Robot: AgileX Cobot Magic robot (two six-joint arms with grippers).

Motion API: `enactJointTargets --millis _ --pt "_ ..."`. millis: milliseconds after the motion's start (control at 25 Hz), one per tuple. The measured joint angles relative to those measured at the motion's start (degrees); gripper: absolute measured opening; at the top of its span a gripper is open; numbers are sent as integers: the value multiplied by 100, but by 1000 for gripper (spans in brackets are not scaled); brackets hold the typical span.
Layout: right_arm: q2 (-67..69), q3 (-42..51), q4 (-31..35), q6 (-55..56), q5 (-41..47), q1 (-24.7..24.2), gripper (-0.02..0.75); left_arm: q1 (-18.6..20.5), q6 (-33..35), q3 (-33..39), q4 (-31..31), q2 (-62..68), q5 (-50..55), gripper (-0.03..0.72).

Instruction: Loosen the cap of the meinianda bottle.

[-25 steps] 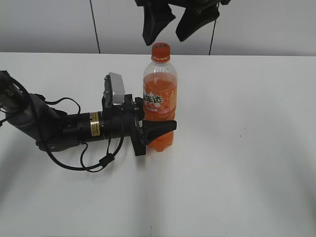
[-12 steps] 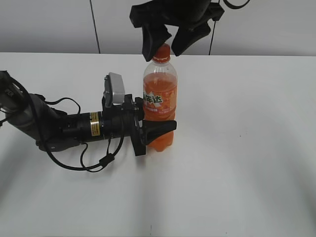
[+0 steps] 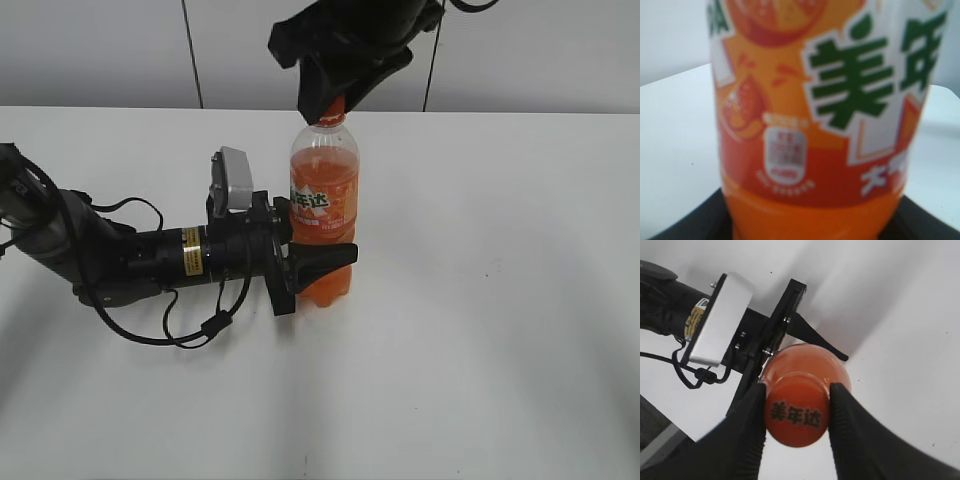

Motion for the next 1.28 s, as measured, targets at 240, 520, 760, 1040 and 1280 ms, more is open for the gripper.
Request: enactJointTargets --millis 240,520,760,1040,1280 --pt "-5 0 15 -1692 5 0 279 0 0 0 11 0 0 389" --pt "-5 0 46 -4148 30 0 279 0 11 0 25 0 0 389" --pt "-24 0 33 -5902 107 0 281 0 21 0 38 0 0 389" --pt "-33 0 21 -7342 118 0 281 0 21 0 38 0 0 389" --pt "-37 -4 27 -8095 113 0 281 0 21 0 42 0 0 389"
